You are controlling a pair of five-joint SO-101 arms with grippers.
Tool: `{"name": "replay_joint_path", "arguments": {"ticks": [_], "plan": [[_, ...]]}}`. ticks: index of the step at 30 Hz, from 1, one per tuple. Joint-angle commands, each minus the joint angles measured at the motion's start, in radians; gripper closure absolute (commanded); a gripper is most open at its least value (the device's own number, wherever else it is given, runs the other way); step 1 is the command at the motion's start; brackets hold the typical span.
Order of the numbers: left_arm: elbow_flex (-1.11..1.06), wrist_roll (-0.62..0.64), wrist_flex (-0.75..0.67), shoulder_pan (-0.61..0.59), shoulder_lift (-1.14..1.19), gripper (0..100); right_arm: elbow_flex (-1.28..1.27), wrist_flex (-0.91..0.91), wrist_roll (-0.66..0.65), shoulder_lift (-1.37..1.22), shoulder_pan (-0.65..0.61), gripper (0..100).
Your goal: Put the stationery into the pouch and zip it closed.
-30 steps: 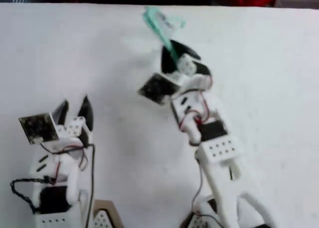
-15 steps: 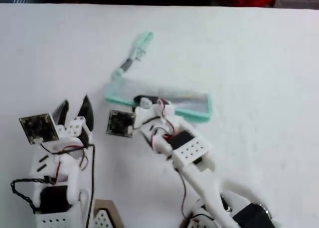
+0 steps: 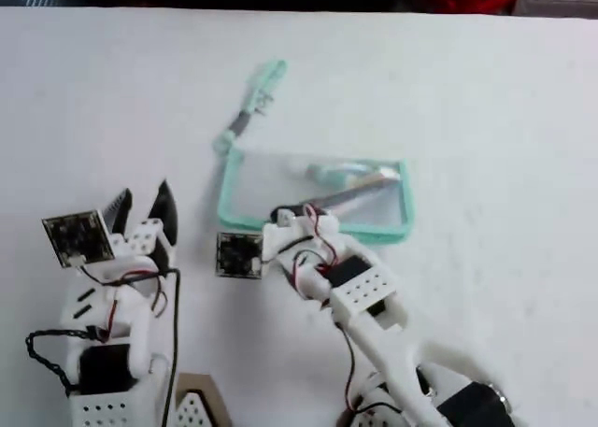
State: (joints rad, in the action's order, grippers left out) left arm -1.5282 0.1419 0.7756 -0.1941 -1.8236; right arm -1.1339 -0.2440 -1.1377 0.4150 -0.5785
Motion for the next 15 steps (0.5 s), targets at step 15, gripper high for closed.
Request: {"name": "replay_joint_path", "arguments": {"ticks": [15], "plan": [[0.003, 0.003, -0.026, 0.015, -0.005, 81, 0.218, -0.019, -0.041, -0.346, 0.096, 97.5]]}}
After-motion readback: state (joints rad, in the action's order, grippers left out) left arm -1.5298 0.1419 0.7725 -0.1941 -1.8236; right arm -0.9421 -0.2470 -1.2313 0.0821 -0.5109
